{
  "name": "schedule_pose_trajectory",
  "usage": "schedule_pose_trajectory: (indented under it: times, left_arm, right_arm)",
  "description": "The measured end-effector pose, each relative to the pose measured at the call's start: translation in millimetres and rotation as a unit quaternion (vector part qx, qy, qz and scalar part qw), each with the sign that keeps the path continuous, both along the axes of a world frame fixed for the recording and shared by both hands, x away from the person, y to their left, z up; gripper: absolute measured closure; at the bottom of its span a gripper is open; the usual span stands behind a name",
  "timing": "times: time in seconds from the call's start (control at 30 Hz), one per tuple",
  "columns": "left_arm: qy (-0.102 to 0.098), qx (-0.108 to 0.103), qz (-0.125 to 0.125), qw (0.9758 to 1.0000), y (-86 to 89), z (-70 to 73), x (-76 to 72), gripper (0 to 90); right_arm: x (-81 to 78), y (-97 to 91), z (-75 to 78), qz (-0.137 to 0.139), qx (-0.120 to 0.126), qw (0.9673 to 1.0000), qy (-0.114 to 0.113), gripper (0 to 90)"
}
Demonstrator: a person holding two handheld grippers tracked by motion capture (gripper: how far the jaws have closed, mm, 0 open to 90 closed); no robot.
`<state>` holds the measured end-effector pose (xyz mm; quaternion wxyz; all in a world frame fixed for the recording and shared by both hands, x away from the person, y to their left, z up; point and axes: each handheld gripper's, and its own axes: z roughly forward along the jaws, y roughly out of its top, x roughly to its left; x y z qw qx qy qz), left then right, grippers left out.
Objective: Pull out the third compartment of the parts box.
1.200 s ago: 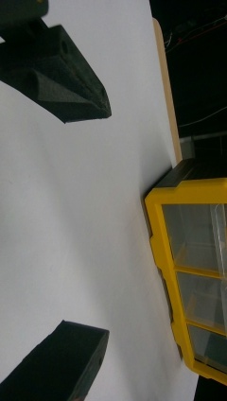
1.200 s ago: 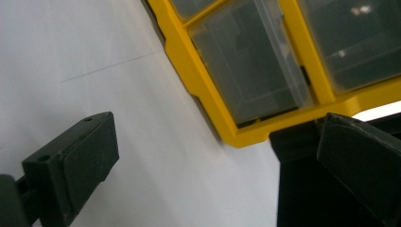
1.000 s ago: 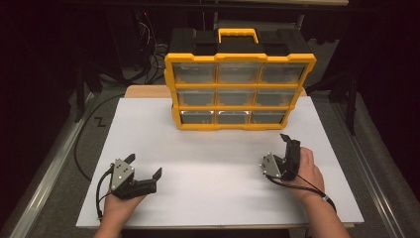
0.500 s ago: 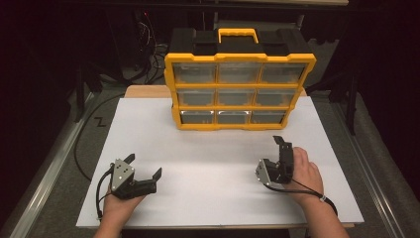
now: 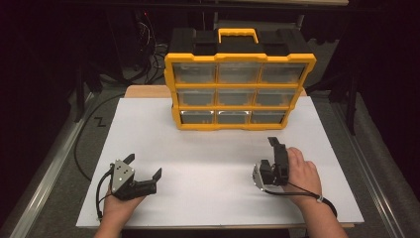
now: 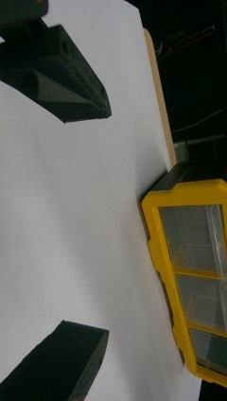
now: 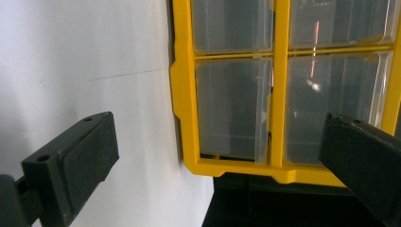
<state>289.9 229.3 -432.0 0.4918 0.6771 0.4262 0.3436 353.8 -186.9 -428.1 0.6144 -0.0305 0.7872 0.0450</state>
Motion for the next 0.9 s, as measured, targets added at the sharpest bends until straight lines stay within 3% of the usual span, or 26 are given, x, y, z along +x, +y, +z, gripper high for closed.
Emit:
schedule_pose_trajectory:
  times: [0.53, 0.9]
  left_arm:
    - [-0.003, 0.000, -0.006, 1.0000, -0.7, 0.7, -1.1, 0.6]
    - [-0.002, 0.002, -0.012, 0.9999, -1.6, 0.0, -0.2, 0.6]
  right_arm:
    - [3.7, 4.0, -0.3, -0.001, -0.015, 0.9998, -0.010, 1.2]
    - [9.4, 7.7, 6.5, -0.002, -0.011, 0.9996, -0.028, 10.1]
